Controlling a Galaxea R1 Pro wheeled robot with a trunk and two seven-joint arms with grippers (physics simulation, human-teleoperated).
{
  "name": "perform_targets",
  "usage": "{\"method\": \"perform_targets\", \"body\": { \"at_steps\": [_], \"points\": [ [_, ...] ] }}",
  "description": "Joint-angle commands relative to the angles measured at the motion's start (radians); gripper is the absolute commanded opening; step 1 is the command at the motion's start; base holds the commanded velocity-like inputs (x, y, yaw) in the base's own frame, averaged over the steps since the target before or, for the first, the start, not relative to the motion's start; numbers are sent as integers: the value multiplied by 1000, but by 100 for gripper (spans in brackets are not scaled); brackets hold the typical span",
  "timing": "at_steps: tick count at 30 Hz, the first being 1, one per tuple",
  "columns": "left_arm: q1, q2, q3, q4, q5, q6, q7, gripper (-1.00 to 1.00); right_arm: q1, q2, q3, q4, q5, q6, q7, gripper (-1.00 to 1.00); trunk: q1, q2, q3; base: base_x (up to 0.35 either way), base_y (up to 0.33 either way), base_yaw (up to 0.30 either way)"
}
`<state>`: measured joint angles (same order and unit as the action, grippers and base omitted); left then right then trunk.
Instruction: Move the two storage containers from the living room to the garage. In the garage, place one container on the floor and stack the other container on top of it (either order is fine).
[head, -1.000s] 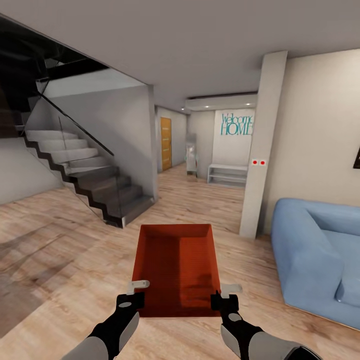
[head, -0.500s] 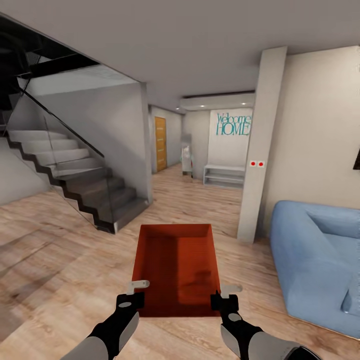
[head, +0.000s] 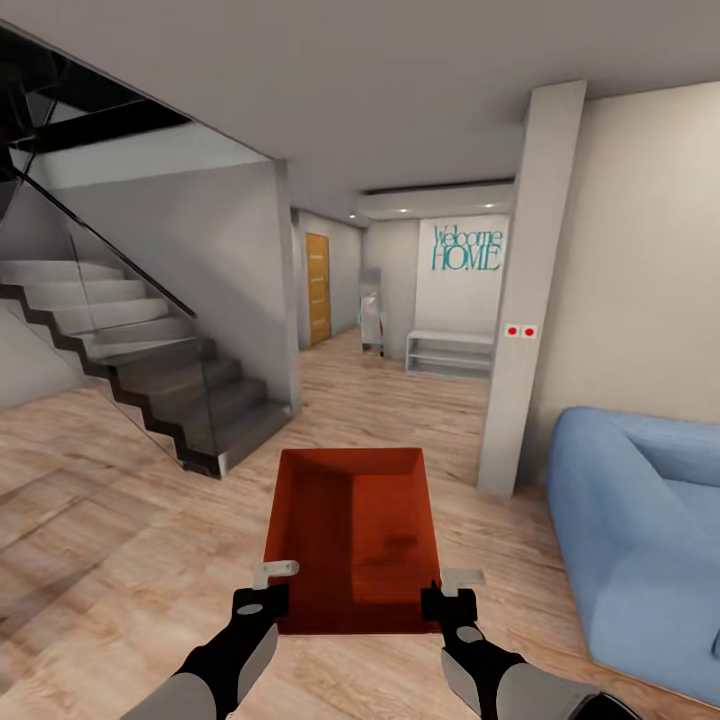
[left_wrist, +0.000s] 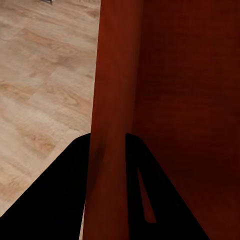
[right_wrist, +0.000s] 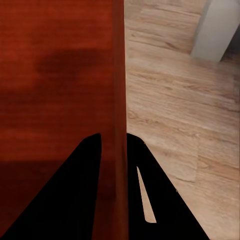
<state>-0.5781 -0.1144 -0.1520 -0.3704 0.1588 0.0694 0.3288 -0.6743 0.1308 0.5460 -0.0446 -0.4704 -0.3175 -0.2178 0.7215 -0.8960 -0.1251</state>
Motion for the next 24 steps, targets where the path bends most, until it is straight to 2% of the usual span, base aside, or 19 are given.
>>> {"method": "perform_targets", "body": {
  "at_steps": [1, 24],
  "points": [
    [-1, 25, 19, -2, 7, 7, 12, -100, -1, -15, -18, -1, -4, -5, -2, -100, 1, -1, -1, 322, 0, 0],
    [-1, 35, 19, 2, 8, 7, 12, -100, -1, -14, -18, -1, -5, -7, 0, -100, 1, -1, -1, 322, 0, 0]
  ]
}}
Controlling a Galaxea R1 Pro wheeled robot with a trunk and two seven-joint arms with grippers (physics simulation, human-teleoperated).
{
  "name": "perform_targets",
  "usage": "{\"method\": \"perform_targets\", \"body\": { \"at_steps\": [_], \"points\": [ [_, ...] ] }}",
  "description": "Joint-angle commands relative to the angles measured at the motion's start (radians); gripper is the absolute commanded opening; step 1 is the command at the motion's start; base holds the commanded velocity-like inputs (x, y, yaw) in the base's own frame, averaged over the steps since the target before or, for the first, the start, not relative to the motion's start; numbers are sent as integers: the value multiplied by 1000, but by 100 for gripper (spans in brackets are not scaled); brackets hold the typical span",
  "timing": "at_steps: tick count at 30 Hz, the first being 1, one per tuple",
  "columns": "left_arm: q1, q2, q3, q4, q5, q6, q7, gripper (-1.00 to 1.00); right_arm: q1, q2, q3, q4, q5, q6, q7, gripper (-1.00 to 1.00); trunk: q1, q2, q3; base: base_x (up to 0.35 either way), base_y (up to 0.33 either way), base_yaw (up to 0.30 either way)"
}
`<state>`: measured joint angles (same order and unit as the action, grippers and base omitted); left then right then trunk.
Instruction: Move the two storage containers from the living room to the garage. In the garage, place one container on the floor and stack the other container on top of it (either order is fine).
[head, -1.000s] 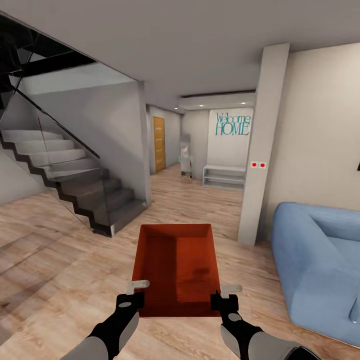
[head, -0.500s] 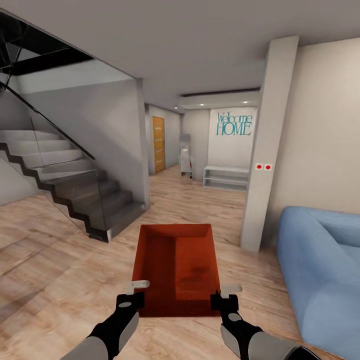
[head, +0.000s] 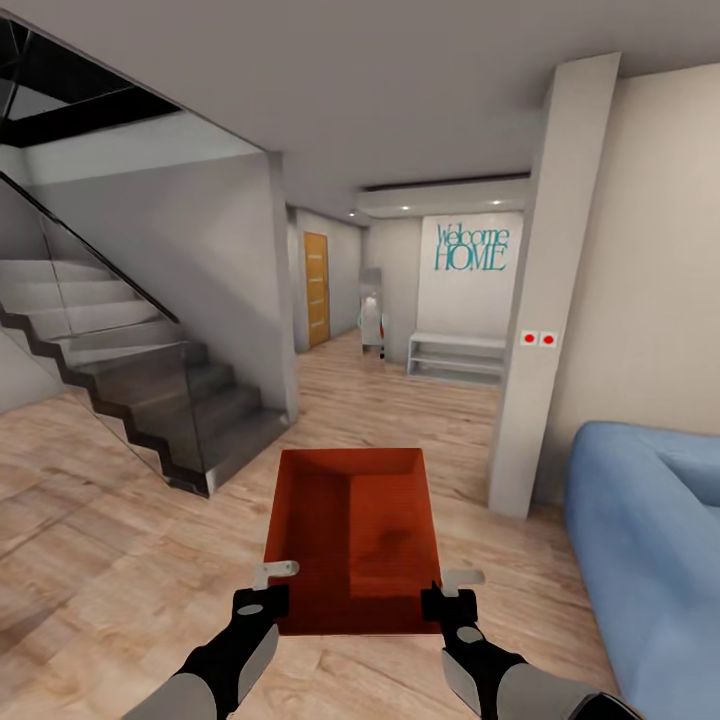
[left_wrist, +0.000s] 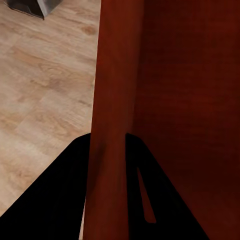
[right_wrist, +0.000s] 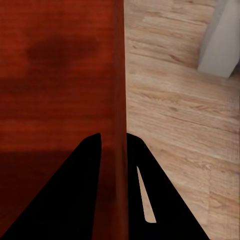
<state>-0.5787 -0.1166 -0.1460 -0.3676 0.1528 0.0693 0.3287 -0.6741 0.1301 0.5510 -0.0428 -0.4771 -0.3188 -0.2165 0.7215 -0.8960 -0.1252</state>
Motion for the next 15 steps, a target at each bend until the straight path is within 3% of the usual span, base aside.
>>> {"method": "perform_targets", "body": {
  "at_steps": [1, 15],
  "points": [
    [-1, 37, 12, -1, 14, 7, 12, -100, -1, -14, -23, -3, 2, -6, -1, -100, 1, -1, -1, 322, 0, 0],
    [0, 35, 12, -1, 16, 7, 11, -100, -1, -14, -23, -2, 2, -5, -1, -100, 1, -1, -1, 322, 0, 0]
  ]
}}
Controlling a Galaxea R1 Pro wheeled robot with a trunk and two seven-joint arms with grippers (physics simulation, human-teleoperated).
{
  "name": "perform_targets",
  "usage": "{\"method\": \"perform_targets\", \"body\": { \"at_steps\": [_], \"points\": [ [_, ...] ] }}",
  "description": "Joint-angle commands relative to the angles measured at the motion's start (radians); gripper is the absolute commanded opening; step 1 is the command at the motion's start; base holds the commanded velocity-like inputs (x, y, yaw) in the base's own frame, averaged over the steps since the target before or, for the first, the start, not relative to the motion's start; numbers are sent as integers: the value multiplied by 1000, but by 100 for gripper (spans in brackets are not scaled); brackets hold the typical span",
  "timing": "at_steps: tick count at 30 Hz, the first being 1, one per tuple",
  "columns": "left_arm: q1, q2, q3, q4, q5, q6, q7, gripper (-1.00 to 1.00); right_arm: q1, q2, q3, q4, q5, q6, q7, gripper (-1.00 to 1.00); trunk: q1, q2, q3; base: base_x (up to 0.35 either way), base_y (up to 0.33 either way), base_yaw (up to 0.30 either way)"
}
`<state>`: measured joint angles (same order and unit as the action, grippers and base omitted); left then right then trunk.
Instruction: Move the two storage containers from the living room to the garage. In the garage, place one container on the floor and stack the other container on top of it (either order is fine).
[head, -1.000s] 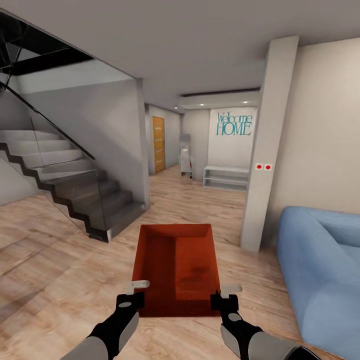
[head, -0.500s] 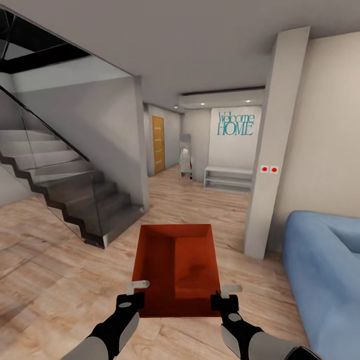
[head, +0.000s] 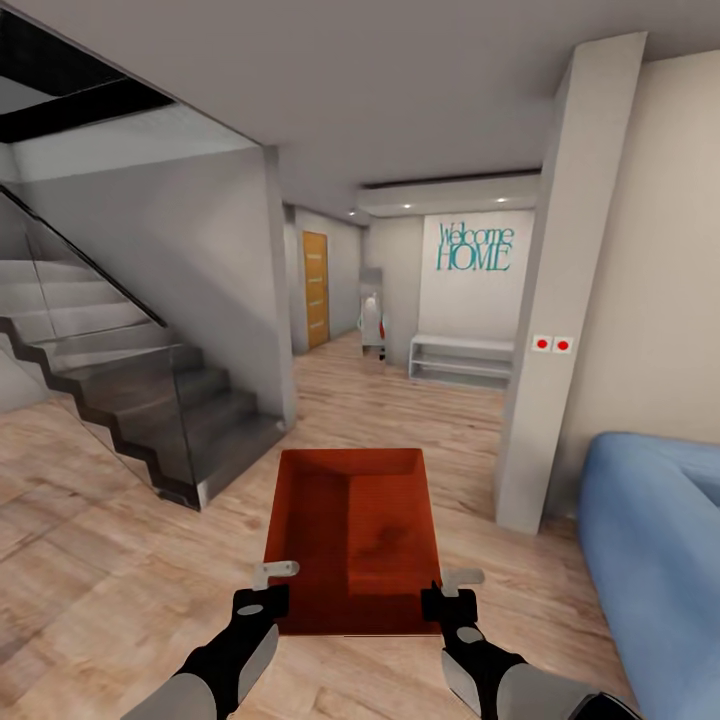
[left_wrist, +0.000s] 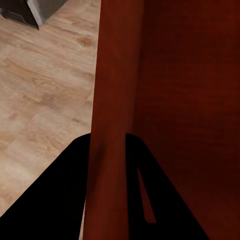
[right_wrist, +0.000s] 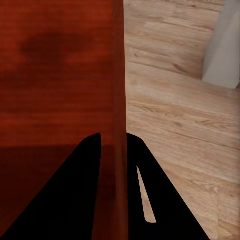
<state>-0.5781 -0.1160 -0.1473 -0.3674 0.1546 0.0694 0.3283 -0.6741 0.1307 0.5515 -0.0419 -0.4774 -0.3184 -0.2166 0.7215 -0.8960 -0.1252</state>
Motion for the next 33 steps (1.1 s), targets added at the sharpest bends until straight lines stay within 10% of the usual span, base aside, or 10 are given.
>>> {"method": "perform_targets", "body": {
  "at_steps": [1, 33],
  "points": [
    [-1, 35, 14, -1, 14, 7, 12, -100, -1, -15, -24, -3, 2, -5, -1, -100, 1, -1, -1, 322, 0, 0],
    [-1, 35, 14, -1, 14, 7, 11, -100, -1, -11, -24, -4, 2, -6, -3, -100, 1, -1, -1, 322, 0, -36]
  ]
}}
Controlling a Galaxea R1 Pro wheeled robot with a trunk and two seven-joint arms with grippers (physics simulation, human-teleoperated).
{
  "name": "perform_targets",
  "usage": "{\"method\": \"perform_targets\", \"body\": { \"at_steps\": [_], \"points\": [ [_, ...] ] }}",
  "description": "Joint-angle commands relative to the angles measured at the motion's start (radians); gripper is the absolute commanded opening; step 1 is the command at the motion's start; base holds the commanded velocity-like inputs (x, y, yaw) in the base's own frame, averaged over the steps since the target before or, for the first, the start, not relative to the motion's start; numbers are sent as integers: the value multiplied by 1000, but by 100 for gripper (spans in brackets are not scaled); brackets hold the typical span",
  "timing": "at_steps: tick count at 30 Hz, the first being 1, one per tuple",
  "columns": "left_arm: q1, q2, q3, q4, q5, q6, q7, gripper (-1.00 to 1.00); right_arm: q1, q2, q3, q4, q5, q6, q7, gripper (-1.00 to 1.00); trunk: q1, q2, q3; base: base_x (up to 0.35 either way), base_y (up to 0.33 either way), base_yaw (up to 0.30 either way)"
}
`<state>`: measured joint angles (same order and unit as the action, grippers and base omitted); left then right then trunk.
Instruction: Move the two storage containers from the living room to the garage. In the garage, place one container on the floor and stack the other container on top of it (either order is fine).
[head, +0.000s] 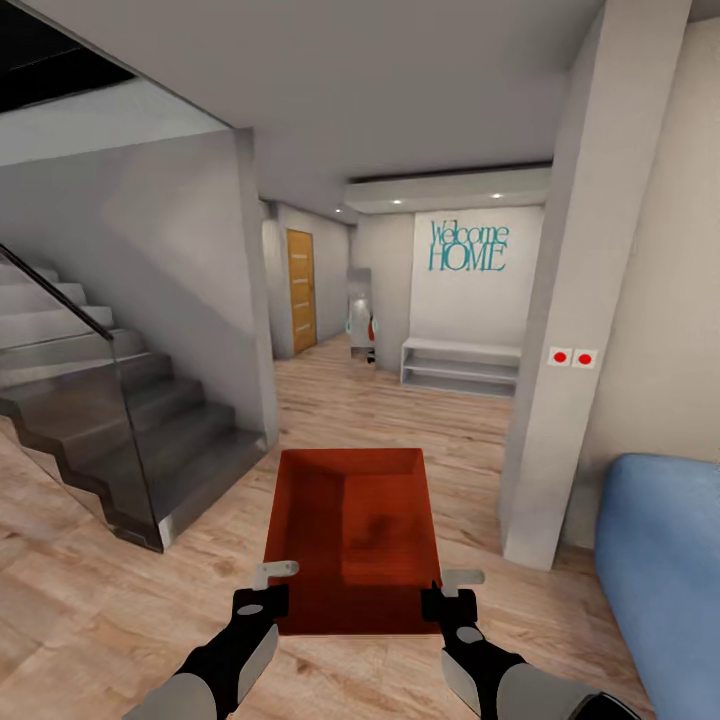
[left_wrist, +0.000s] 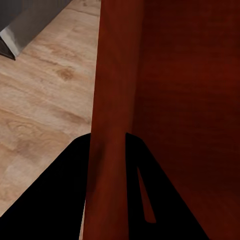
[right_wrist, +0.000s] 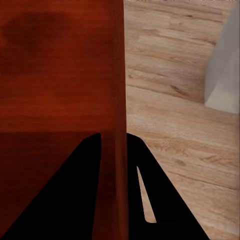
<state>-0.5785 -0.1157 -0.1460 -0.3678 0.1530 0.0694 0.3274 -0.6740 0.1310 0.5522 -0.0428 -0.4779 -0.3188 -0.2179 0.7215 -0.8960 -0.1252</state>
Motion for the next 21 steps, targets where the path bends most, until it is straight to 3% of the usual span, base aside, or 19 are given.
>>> {"method": "perform_targets", "body": {
  "at_steps": [1, 21],
  "points": [
    [-1, 34, 12, 0, 16, 7, 12, -100, -1, -11, -25, -3, 2, -6, -1, -100, 1, -1, -1, 322, 0, -10],
    [-1, 34, 12, 0, 16, 7, 12, -100, -1, -12, -25, -2, 2, -5, 0, -100, 1, -1, -1, 322, 0, -1]
  ]
}}
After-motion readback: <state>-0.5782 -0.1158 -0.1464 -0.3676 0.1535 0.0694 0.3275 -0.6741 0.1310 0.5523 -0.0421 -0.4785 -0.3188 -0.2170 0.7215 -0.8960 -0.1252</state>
